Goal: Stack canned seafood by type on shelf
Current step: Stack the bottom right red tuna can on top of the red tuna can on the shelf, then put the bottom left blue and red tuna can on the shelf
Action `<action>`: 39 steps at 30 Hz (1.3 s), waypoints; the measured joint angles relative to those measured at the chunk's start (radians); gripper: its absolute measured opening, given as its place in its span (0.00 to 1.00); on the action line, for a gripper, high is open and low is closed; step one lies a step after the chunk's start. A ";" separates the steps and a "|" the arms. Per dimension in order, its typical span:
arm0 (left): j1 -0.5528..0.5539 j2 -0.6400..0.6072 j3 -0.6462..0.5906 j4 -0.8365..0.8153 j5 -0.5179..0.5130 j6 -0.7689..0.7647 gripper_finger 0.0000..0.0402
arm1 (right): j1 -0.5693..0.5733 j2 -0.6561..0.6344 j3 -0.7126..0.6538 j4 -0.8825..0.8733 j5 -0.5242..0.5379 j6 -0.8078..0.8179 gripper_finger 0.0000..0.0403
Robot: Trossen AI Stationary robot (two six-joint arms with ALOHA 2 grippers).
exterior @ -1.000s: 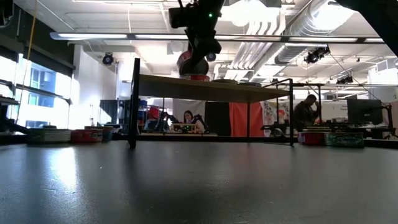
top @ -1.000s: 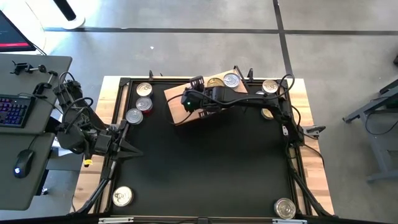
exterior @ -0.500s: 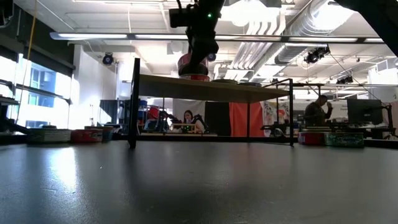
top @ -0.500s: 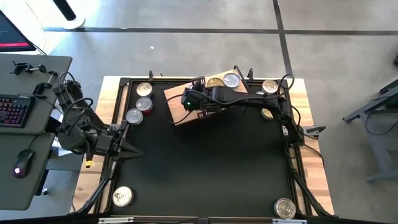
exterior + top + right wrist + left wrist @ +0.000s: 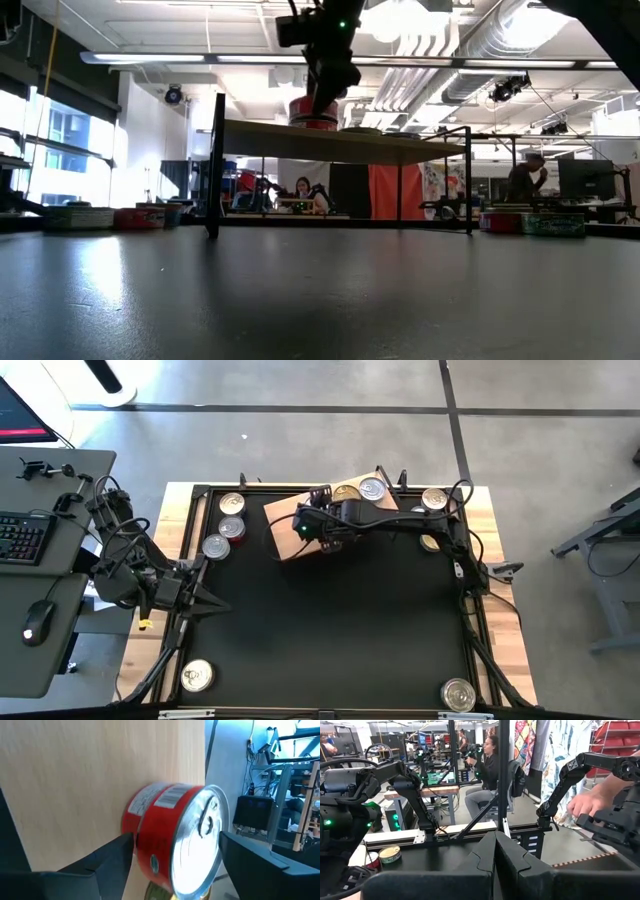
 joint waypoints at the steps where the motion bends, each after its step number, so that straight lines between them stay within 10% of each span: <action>1: 0.000 0.000 0.000 0.000 0.000 0.000 0.00 | 0.000 -0.001 0.000 0.001 0.004 0.000 0.70; 16: 0.000 0.000 0.000 0.000 0.000 0.017 0.00 | 0.030 -0.027 0.000 -0.016 0.005 0.008 0.70; 28: 0.045 0.009 0.000 -0.108 -0.146 -0.153 0.00 | 0.079 -0.175 0.000 -0.080 -0.459 0.565 0.70; 39: 0.075 0.155 0.000 -0.402 0.316 -0.727 0.00 | 0.218 -0.171 -0.230 -0.176 -0.660 0.603 0.70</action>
